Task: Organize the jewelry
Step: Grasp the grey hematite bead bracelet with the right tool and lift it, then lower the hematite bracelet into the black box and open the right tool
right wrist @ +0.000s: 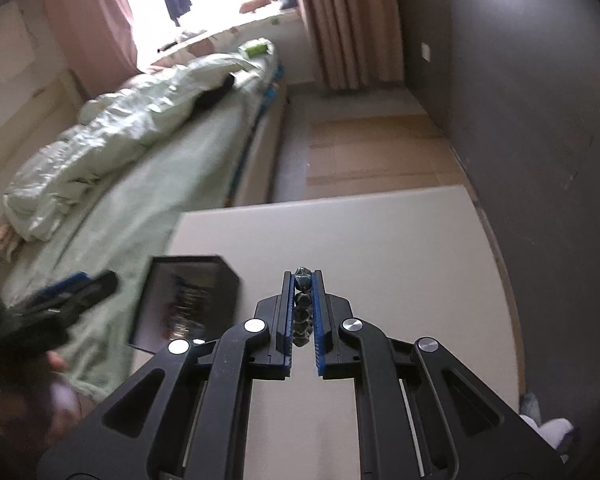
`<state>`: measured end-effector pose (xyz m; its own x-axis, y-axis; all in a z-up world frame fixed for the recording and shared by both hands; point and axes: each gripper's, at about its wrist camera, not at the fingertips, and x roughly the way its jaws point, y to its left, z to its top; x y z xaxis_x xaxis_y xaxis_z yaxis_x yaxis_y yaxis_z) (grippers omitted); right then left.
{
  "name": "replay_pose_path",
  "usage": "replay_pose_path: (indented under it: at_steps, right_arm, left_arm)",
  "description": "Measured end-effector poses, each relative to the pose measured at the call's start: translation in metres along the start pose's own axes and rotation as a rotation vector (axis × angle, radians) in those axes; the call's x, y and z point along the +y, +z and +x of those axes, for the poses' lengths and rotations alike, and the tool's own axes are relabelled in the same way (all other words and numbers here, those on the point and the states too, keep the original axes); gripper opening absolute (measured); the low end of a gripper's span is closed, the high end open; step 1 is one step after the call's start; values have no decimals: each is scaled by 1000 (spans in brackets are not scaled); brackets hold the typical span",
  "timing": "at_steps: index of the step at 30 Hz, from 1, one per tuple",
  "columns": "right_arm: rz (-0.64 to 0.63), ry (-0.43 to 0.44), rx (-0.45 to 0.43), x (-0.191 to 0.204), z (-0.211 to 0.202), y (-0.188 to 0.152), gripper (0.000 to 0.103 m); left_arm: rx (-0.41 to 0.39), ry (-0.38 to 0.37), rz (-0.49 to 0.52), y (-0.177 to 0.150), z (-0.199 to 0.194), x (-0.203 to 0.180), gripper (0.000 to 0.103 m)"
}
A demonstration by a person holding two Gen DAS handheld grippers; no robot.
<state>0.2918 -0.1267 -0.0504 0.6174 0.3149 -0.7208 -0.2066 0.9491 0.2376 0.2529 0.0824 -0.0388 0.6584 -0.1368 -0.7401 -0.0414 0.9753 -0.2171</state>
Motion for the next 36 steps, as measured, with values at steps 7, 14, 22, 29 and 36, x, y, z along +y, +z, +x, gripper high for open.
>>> replay_pose_path:
  at_steps: [7,14,22,29,36]
  right_arm:
    - [-21,92,-71,37,-14,4,9]
    - [-44,142,-66,68,-2,-1,9]
    - [-46,213,-32,100,15,-6,9]
    - [26,325,88,111,36,-8,18]
    - [78,249,44,80,24,-5,66]
  left_arm:
    - [-9,2,-16,-1,-8,13,94]
    - [-18,3,-39,-3,-18,31,94]
    - [-18,-14,-92,-2,-24,51,94]
    - [-12,-34,-149,0,-26,68,94]
    - [1,-60,-199,1,-25,75,94]
